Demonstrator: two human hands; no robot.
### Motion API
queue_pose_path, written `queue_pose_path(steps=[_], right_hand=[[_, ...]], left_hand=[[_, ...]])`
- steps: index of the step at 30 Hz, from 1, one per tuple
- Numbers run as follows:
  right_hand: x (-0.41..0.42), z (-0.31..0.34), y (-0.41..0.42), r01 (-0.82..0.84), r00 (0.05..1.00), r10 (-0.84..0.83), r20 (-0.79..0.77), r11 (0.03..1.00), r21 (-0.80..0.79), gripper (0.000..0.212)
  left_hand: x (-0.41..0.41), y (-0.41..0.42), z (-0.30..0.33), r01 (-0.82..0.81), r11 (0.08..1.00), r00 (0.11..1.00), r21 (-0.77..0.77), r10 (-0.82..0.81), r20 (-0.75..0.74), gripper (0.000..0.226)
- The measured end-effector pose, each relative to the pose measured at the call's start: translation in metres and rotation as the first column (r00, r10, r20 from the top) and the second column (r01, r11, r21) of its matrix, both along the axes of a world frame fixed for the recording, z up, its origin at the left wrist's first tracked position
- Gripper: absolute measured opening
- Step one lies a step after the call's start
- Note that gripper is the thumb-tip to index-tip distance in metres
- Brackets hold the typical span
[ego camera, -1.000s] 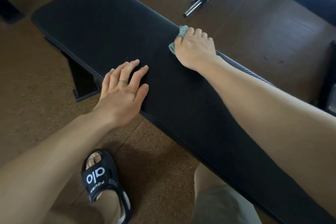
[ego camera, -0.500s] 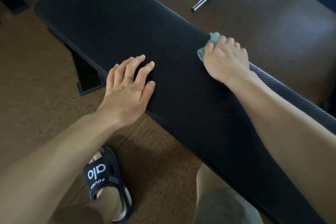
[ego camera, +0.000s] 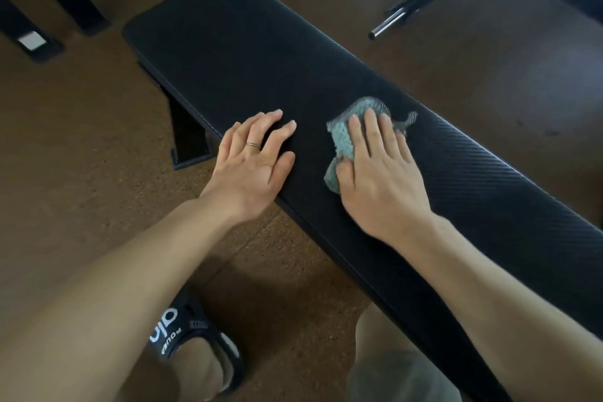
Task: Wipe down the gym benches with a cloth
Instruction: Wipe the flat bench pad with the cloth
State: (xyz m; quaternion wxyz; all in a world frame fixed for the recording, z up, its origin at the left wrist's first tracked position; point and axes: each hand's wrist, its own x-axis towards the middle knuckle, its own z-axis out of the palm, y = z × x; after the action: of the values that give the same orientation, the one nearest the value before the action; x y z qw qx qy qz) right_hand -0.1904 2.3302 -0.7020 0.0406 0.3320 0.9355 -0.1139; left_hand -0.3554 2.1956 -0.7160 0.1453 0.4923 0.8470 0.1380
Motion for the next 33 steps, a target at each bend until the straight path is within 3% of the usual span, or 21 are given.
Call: queue_pose_path(steps=[7, 12, 14, 16, 18, 26, 33], right_hand=[[0.000, -0.003, -0.037, -0.123, 0.992, 0.122, 0.024, 0.991, 0.045, 0.067], [-0.065, -0.002, 0.002, -0.011, 1.000, 0.011, -0.011, 1.000, 0.022, 0.064], [-0.093, -0.002, 0.018, 0.071, 0.997, -0.071, -0.003, 0.997, 0.012, 0.063], [-0.119, -0.002, 0.030, 0.155, 0.988, -0.155, 0.010, 0.988, 0.001, 0.063], [-0.141, -0.003, 0.039, 0.234, 0.972, -0.234, 0.012, 0.972, -0.003, 0.063], [-0.168, 0.002, 0.032, 0.391, 0.920, -0.391, 0.012, 0.920, -0.031, 0.064], [-0.149, 0.001, -0.094, 0.080, 0.996, -0.081, 0.033, 0.996, 0.040, 0.067]], left_hand=[[-0.004, -0.004, -0.001, 0.038, 0.999, 0.999, 0.019, -0.039, 0.028, 0.056], [-0.019, -0.011, 0.009, 0.155, 0.987, 0.984, 0.050, -0.159, 0.078, 0.057], [-0.050, -0.011, 0.014, 0.136, 0.978, 0.991, 0.160, -0.136, -0.013, 0.050], [-0.095, -0.007, 0.016, 0.031, 0.962, 0.993, 0.270, 0.001, -0.119, 0.040], [-0.141, 0.000, 0.015, -0.031, 0.958, 0.978, 0.285, 0.087, -0.189, 0.037], [-0.200, 0.033, -0.002, 0.171, 0.961, 0.943, 0.216, -0.096, -0.319, 0.040], [-0.202, 0.027, -0.009, 0.171, 0.926, 0.937, 0.337, -0.047, -0.347, 0.045]])
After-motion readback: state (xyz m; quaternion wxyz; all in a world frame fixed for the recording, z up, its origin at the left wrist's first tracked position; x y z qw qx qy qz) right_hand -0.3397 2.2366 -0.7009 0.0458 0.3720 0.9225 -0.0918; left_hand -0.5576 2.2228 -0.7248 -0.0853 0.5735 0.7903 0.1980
